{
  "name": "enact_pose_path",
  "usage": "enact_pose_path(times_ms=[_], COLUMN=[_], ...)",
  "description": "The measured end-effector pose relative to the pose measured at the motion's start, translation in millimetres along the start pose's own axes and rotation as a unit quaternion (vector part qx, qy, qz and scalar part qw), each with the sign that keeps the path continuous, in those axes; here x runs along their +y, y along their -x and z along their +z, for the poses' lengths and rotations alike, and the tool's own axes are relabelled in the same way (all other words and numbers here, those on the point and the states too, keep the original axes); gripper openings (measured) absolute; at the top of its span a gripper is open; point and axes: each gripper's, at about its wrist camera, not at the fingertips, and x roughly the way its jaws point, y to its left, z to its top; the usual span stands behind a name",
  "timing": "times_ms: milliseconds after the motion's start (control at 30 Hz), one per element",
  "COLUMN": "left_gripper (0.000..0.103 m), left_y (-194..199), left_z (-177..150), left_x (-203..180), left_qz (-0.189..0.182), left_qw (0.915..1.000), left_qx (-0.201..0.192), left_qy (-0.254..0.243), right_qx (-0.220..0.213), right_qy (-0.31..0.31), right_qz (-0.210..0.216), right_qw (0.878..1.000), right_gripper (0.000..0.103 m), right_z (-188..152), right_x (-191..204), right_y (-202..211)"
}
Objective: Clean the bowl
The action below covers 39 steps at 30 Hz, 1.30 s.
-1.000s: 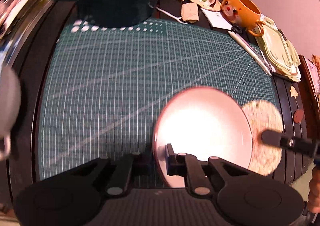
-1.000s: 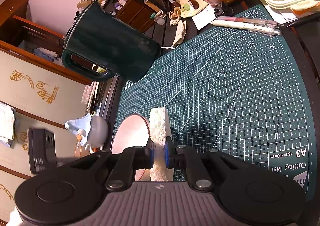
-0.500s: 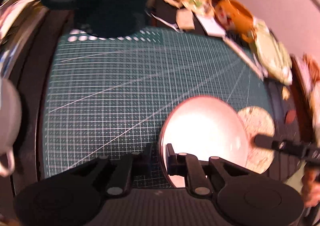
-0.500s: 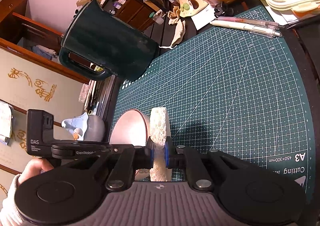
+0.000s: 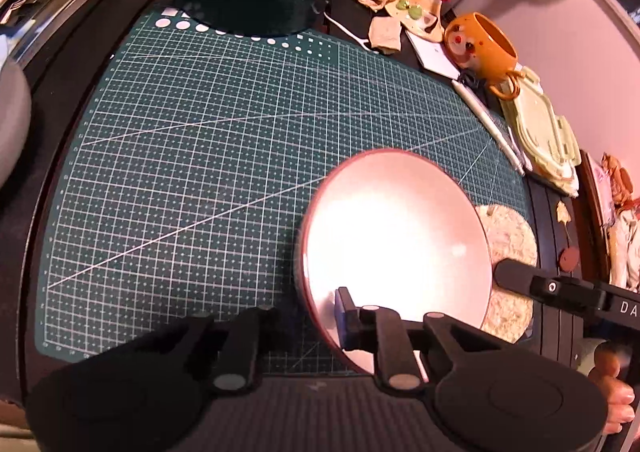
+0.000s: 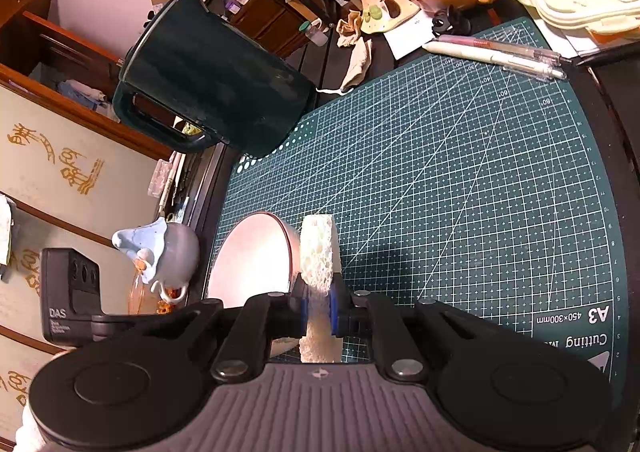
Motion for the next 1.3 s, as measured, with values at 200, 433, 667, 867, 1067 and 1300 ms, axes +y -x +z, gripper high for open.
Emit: enact_pose_path(times_ms=[200, 433, 667, 867, 1067, 1300], left_gripper=[0.014, 0.014, 0.014, 0.014, 0.014, 0.014], left_y=[-3.3, -3.7, -4.3, -4.0, -3.8, -3.1], left_z=[4.6, 4.2, 4.4, 4.2, 4.7, 3.8], left_x=[2.9, 1.3, 0.2, -0.3, 0.3, 0.7], left_qz=[-0.006, -0.002, 0.000, 0.000, -0.001, -0.002], left_qw=[1.0000, 1.0000, 1.0000, 1.0000, 1.0000, 1.0000], left_qx=[-0.003, -0.006, -0.007, -0.008, -0.007, -0.007], left_qy=[0.002, 0.003, 0.002, 0.002, 0.000, -0.001], right_qx=[0.004, -0.004, -0.042, -0.075, -0.019, 0.004], right_qy=[-0.003, 0.009, 0.021, 0.025, -0.020, -0.063], right_qz=[-0.003, 0.003, 0.031, 0.016, -0.010, 0.035], right_qw=[1.000, 1.000, 0.998, 0.997, 1.000, 0.997], right_gripper=[0.009, 0.010, 0.009, 0.009, 0.009, 0.009], right_z=[0.4, 0.2, 5.0, 13.0, 10.8, 4.7], right_x=[-1.4, 7.7, 17.7, 13.3, -10.7, -19.5], right_y=[-4.1, 2.3, 30.4, 48.6, 6.4, -4.0])
